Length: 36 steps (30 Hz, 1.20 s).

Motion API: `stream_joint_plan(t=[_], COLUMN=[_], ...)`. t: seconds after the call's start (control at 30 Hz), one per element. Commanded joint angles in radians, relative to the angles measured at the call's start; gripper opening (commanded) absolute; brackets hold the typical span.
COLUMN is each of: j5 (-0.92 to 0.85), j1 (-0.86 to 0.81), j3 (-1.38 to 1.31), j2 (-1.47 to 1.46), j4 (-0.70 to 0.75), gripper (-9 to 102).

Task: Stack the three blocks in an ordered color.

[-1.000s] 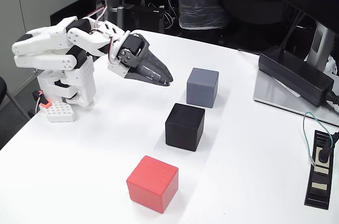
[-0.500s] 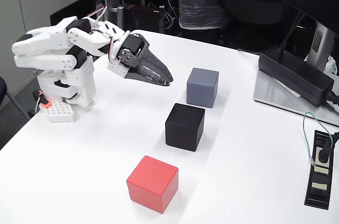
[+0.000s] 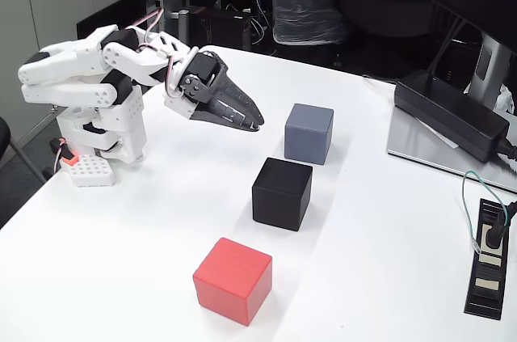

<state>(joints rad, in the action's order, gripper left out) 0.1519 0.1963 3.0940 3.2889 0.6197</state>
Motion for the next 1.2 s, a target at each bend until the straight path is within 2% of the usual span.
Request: stream_joint_plan(t=[0.0, 0.37, 0.7, 0.87, 1.17], j5=[0.009, -0.002, -0.002, 0.006, 0.002], j1=[0.003, 0.003, 0.003, 0.023, 0.268], j3=[-0.003, -0.014, -0.107, -0.29, -0.779], j2=[0.0, -0.002, -0.003, -0.003, -0.035], j4=[0.003, 0.015, 0.041, 0.199, 0.541], gripper=[2, 5, 32, 36, 36])
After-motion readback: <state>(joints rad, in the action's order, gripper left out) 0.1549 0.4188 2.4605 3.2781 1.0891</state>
